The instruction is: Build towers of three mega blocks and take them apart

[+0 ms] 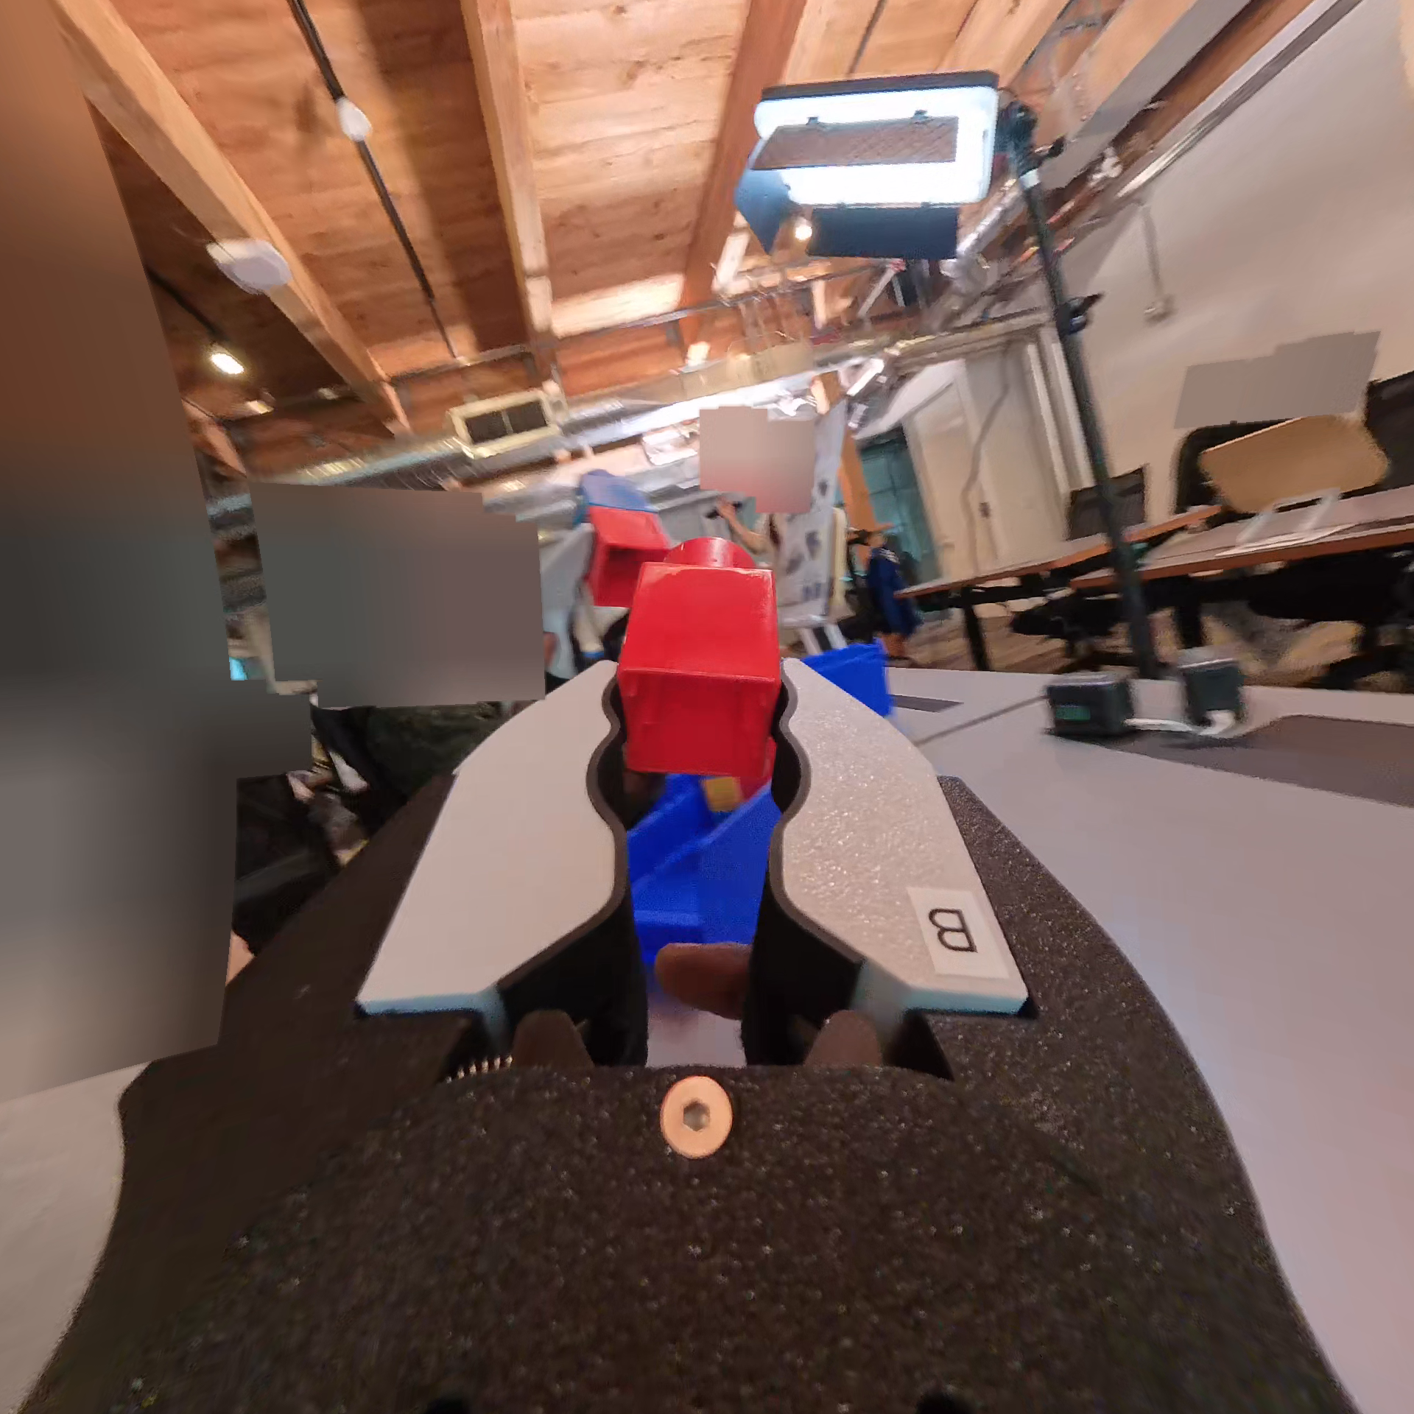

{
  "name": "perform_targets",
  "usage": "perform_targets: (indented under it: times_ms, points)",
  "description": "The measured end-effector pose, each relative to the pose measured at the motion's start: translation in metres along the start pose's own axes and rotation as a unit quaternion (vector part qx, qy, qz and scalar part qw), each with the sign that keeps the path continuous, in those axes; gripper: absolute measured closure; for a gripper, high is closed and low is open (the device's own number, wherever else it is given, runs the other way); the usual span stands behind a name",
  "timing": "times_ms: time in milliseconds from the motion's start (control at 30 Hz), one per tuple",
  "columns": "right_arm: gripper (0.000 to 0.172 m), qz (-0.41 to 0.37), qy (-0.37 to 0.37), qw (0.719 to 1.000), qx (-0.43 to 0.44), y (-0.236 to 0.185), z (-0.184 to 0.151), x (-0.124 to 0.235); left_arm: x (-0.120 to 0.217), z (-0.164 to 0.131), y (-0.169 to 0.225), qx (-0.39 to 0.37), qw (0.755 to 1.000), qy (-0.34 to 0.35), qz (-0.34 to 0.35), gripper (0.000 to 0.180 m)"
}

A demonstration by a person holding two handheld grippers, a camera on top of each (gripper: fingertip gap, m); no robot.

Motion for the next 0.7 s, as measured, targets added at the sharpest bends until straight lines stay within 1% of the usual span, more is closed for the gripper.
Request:
perform_targets:
  times_ms: [67,133,167,200,233,267,333,367,400,433,467,533,633,700]
  points:
    - [0.137,-0.047,-0.031,0.997,0.047,0.01,0.021,0.013,0.005,0.013,0.006,-0.043,0.999,-0.011,0.005,0.145]
    - [0.136,-0.116,-0.074,0.988,0.076,0.024,0.046,0.036,0.007,0.019,0.011,-0.066,0.997,-0.025,0.009,0.144]
    - [0.136,-0.163,-0.112,0.976,0.09,0.033,0.058,0.052,0.008,0.019,0.012,-0.077,0.996,-0.032,0.012,0.144]
    - [0.136,-0.219,-0.159,0.957,0.106,0.043,0.068,0.071,0.008,0.019,0.013,-0.087,0.995,-0.036,0.015,0.144]
    - [0.136,-0.283,-0.21,0.928,0.121,0.053,0.076,0.092,0.007,0.019,0.013,-0.095,0.995,-0.04,0.017,0.145]
    - [0.136,-0.347,-0.263,0.89,0.132,0.063,0.08,0.115,0.007,0.018,0.013,-0.098,0.994,-0.045,0.017,0.144]
    - [0.136,-0.472,-0.344,0.799,0.14,0.08,0.085,0.158,0.004,0.015,0.013,-0.096,0.994,-0.054,0.014,0.144]
    - [0.136,-0.522,-0.376,0.753,0.135,0.086,0.085,0.176,0.003,0.013,0.013,-0.094,0.994,-0.057,0.012,0.144]
    - [0.136,-0.562,-0.397,0.713,0.135,0.092,0.085,0.19,0.002,0.011,0.013,-0.091,0.994,-0.062,0.01,0.144]
    - [0.136,-0.586,-0.414,0.684,0.132,0.095,0.085,0.2,0.0,0.009,0.012,-0.088,0.994,-0.068,0.009,0.144]
    - [0.135,-0.592,-0.43,0.671,0.123,0.097,0.083,0.205,-0.001,0.006,0.011,-0.087,0.993,-0.076,0.009,0.144]
    - [0.135,-0.587,-0.444,0.667,0.113,0.096,0.082,0.208,-0.002,0.003,0.011,-0.091,0.992,-0.086,0.01,0.144]
    - [0.136,-0.59,-0.469,0.649,0.106,0.095,0.08,0.21,-0.003,0.001,0.012,-0.103,0.99,-0.097,0.012,0.144]
    - [0.136,-0.606,-0.483,0.623,0.107,0.101,0.076,0.214,-0.003,0.001,0.011,-0.106,0.989,-0.1,0.013,0.144]
Point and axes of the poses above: each gripper's, where its closed fingertips meet, x back along the fingers, z out of its top, y = z × x across the jaws, the point moved 8 cm from there along x, back along the fingers, and after that the axes turned 2 degrees about -x, right-handed, at the moved point
